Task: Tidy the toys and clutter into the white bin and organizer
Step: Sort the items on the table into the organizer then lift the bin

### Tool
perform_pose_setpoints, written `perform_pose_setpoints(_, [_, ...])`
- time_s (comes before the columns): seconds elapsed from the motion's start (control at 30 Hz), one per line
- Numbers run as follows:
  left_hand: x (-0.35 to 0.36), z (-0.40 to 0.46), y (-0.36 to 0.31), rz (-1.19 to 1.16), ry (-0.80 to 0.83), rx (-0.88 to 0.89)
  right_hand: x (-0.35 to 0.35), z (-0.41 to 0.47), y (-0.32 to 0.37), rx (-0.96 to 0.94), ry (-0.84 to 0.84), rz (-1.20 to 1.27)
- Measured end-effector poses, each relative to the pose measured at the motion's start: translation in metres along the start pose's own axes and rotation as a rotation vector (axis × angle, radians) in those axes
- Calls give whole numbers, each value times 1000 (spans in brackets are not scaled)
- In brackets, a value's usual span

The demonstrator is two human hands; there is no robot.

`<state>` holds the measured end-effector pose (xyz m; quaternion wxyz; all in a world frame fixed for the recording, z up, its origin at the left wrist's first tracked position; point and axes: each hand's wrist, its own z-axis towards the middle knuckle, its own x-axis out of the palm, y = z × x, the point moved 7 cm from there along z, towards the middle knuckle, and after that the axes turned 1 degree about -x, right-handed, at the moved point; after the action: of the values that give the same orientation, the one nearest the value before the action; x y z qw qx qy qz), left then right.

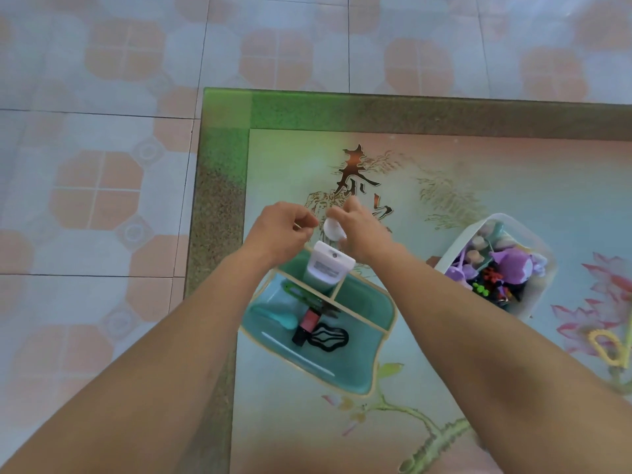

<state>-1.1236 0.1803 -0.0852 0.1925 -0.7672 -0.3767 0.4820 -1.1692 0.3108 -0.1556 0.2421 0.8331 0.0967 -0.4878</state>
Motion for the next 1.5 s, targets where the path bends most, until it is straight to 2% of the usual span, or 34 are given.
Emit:
perform_pose_setpoints(0.13, [0,-7,7,-44,65,-16,-6,-12,-7,121,-19,256])
perform_pose_setpoints(0.3, [-4,-22,8,-94,75,-27,-50,-51,-19,298,-189,625])
perform_pose_setpoints(0.4, [-14,-36,5,-115,-19,-30,-73,-82,-21,330,-243,869])
perform_pose_setpoints(0.53, [-21,-62,5,-157,-180,-54,-79,-130,-8,302,-224,1002])
perform_pose_setpoints(0.7, [-19,-100,10,-159,-332,-61,-47,-179,33,243,49,1044])
perform_pose_setpoints(0.83, [-9,-124,16,-183,-383,-82,-7,-184,68,265,209,1013])
perform_pose_setpoints(1.07, [9,-141,36,-154,-377,-124,54,-145,88,451,174,950])
perform_pose_setpoints(1.27, [-3,-146,47,-140,-477,-124,86,-104,91,612,116,954])
perform_pose_setpoints(1.5, [-4,-135,42,-125,-417,-83,86,-102,91,569,153,854])
